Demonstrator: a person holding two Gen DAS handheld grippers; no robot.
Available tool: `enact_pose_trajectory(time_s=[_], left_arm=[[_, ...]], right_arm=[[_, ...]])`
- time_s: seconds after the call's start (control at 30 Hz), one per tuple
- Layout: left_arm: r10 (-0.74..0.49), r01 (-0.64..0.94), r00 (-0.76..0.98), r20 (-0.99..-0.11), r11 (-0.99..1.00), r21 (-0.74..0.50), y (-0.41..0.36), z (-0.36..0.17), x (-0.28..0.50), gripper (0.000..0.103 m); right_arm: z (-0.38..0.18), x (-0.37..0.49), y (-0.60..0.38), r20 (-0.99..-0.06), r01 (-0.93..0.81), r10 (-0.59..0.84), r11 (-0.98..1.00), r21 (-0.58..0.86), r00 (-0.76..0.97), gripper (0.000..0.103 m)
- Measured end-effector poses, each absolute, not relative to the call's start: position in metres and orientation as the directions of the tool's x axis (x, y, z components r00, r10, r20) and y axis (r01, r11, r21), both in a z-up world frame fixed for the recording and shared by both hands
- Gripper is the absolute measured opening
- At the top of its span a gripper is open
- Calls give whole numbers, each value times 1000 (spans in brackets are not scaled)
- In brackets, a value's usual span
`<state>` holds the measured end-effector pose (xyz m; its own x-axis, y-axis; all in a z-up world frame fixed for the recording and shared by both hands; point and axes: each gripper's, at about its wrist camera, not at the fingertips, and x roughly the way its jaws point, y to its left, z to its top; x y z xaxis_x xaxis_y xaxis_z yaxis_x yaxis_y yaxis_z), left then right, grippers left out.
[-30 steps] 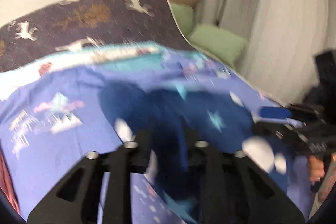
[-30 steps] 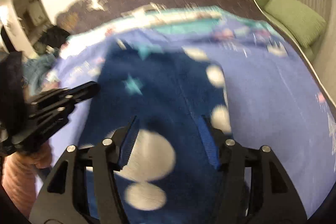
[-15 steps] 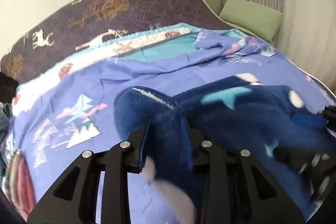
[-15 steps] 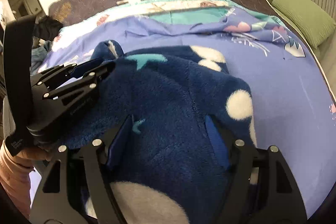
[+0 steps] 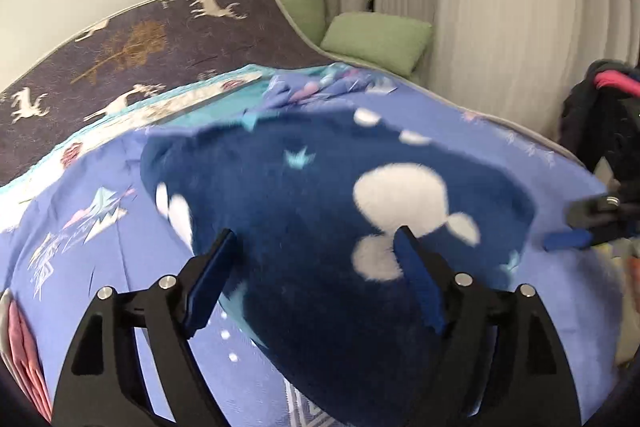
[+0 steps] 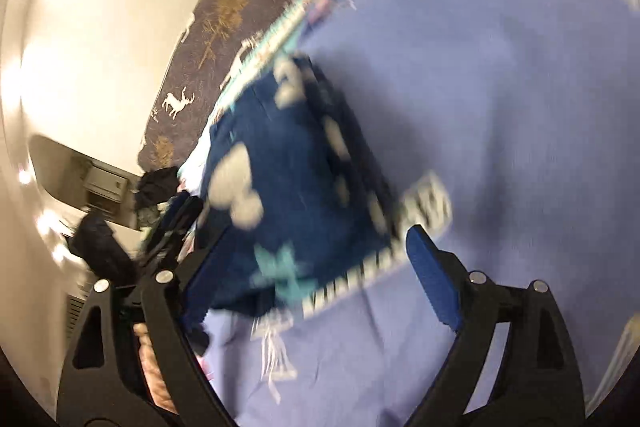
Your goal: Fold small clothes
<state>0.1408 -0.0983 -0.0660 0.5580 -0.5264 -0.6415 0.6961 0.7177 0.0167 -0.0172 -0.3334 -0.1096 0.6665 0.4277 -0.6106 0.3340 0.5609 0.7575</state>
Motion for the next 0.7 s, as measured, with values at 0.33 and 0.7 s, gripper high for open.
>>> enact_pose_trajectory(time_s=[0.33,0.7], left_arm=[[-563,629,507,-653,759,-167,-78,-84,153,90],[-604,602,481,-636,755,-262,-71,-93,161,96]], right_arm=[[-138,19,-301,-627,378,467,522,765,624,97],[-142,47,-290,-643,488,326,446,751,693,101]])
